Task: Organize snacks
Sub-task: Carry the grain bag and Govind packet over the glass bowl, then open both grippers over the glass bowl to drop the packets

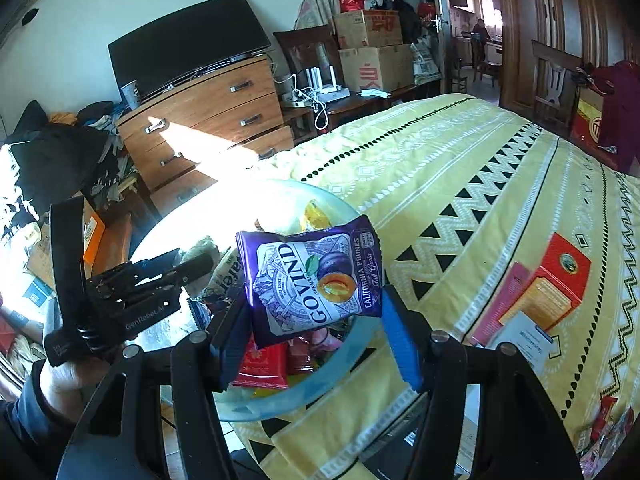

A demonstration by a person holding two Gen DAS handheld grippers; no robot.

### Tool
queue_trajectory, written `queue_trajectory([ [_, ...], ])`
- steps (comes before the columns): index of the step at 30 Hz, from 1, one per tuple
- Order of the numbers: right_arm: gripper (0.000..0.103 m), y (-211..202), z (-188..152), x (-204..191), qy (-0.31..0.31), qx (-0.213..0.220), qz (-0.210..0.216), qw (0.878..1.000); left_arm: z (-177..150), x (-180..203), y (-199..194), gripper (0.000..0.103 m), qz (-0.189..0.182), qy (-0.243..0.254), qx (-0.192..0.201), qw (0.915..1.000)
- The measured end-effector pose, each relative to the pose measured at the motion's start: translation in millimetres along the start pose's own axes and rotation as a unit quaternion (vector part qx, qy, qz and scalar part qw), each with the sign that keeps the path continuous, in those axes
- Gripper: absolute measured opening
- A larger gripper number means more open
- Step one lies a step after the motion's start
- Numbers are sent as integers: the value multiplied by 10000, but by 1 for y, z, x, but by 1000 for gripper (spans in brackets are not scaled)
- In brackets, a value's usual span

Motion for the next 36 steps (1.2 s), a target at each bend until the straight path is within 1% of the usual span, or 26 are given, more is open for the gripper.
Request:
queue_trajectory([
  [5,66,16,5,-13,-122,-93,103,9998,-1,-5,-6,48,313,129,192,9992],
  [9,66,26,5,-21,-184,-171,170,9995,-3,-13,-8,48,456,84,268,9986],
  [15,66,40,4,-30,-249,-289,237,9990,0,-20,-6,48,464,8,290,9985],
  [21,67,44,4,-34,-289,-326,263,9987,0,-23,-5,48,471,16,263,9985],
  [24,68,45,4,-33,-264,-326,267,9988,0,-23,-5,48,470,6,251,9986],
  [26,72,45,5,-33,-256,-323,268,9988,1,-22,-6,48,466,7,255,9986],
  [27,74,46,5,-32,-247,-316,253,9989,1,-22,-6,48,470,-1,254,9986],
  [28,79,46,5,-32,-238,-315,237,9989,2,-22,-7,49,475,-10,246,9986],
  [29,81,46,5,-31,-231,-314,189,9991,2,-21,-6,50,479,-10,236,9986],
  [31,87,43,4,-31,-222,-285,114,9993,1,-19,-6,61,492,3,214,9986],
  [34,88,31,-2,-26,-135,-191,100,9997,1,-15,-8,75,538,43,201,9983],
  [36,88,17,-13,-19,13,-105,135,9999,-1,-12,-10,80,543,66,200,9983],
])
Point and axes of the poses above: each gripper's, at about its wrist camera, not at the fingertips, and y roughly the way its jaws point, x to its right, z to its top, the point moved 2 cm from there along y, roughly the way its jaws point, and after that the axes turned 2 degrees about -x, right-handed, at the moved point
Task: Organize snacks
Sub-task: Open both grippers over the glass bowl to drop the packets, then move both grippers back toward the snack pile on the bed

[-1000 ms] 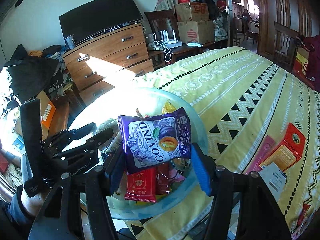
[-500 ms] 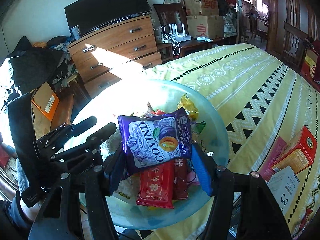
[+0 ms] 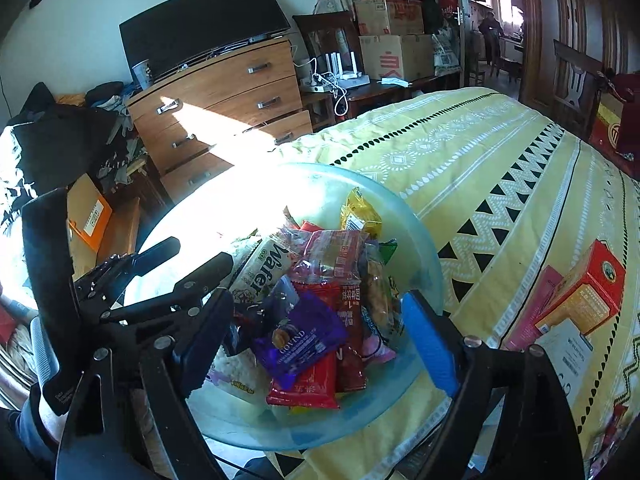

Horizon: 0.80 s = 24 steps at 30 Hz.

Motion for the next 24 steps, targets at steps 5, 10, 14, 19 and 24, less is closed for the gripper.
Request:
queue_trajectory([
  [5,89,-58,-54,27,324,384,-225,9985,-7,25,-11,85,-155,149,-38,9998],
  [10,89,-121,-151,86,1141,475,-860,9886,-10,84,-59,103,-567,522,484,9958],
  [14,89,-155,-235,138,1873,114,-1410,9721,-20,151,-108,103,-1271,1007,992,9818],
  [19,89,-201,-322,174,2619,-87,-1729,9494,-64,228,-120,103,-2635,1463,380,9527],
  [24,89,-224,-373,184,2989,-194,-1785,9372,-121,290,-112,103,-2612,2177,-232,9401],
])
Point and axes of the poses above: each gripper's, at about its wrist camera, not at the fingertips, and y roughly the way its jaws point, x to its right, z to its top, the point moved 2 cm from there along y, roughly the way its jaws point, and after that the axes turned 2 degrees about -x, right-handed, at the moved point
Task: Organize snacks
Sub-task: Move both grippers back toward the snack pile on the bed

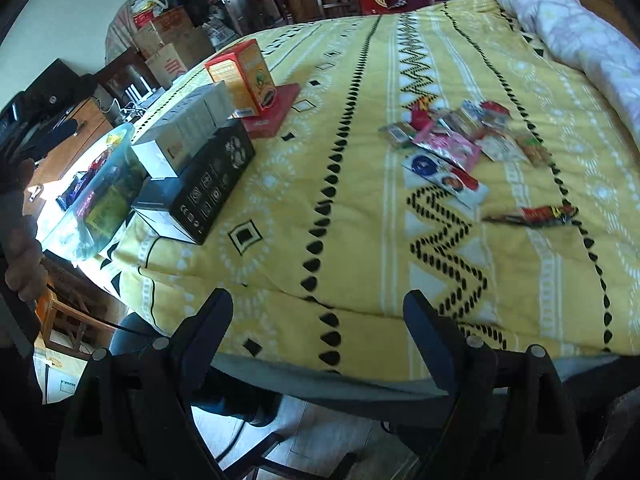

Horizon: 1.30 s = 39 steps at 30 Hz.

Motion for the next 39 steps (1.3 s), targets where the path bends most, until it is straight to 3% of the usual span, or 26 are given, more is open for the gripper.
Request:
queue_trajectory([
  [8,89,-5,-22,29,35,-103,178,9998,-3,50,10,103,117,427,-210,9988],
  [19,89,5,-39,70,545,-47,429,9976,-25,67,57,103,541,455,-908,9934],
  [26,89,13,-44,98,928,-96,440,9947,-39,78,83,103,503,525,-1283,9891],
  [33,89,19,-18,121,1081,47,418,9933,-48,82,105,103,413,639,-1519,9855],
  [39,89,34,37,150,1058,176,369,9935,-48,77,131,103,372,477,-1682,9839],
])
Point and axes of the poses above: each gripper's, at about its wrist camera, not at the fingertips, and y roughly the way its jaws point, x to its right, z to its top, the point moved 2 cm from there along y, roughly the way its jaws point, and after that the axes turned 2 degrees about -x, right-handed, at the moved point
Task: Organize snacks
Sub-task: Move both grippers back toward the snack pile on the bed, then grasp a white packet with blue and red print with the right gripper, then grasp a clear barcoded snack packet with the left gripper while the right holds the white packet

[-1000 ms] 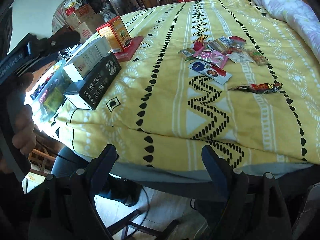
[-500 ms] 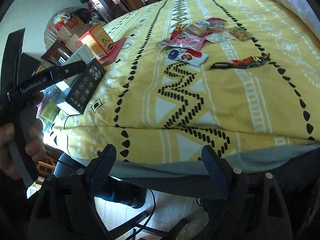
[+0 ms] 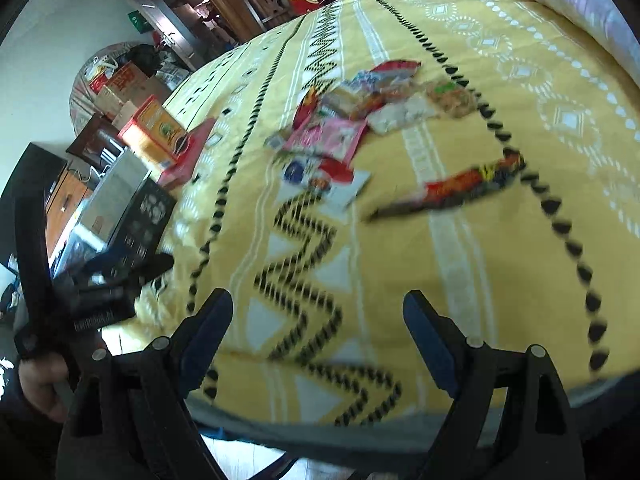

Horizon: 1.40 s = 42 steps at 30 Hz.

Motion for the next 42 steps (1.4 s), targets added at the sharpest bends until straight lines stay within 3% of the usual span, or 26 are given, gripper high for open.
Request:
queue_trajectory([
  [3,84,29,35,-11,-736,-244,-23,9970,3,0,7,103,-44,-41,-27,10000],
  [8,83,89,76,-23,-1548,-570,-423,9854,11,-1,11,103,-18,-48,57,10000],
  [12,67,129,79,-22,-1693,-833,-650,9799,24,-1,17,102,-34,-76,110,9999],
  [13,55,128,77,-21,-1679,-763,-767,9798,29,-1,19,101,-72,-96,132,9998],
  [14,50,122,76,-20,-1545,-744,-745,9824,34,-1,21,99,-122,-129,164,9997],
  [15,44,113,74,-17,-1251,-738,-471,9883,40,-1,24,93,-172,-164,188,9995],
  [17,38,88,66,-8,-603,-644,293,9957,51,0,32,90,-278,-201,219,9992],
  [21,32,55,42,12,-103,-356,602,9975,71,14,50,87,-318,43,198,9993],
  [27,32,57,36,23,122,-383,676,9969,96,31,85,89,-317,861,336,9952],
  [34,45,74,38,23,63,-627,571,9964,118,40,97,92,-552,1095,600,9906],
  [39,47,83,39,18,-41,-657,518,9965,118,51,112,94,-550,1403,596,9868],
  [41,47,83,37,16,-132,-634,458,9969,118,47,113,88,-667,1288,603,9876],
  [42,45,82,37,15,-201,-612,401,9971,117,46,113,73,-751,1262,586,9874],
])
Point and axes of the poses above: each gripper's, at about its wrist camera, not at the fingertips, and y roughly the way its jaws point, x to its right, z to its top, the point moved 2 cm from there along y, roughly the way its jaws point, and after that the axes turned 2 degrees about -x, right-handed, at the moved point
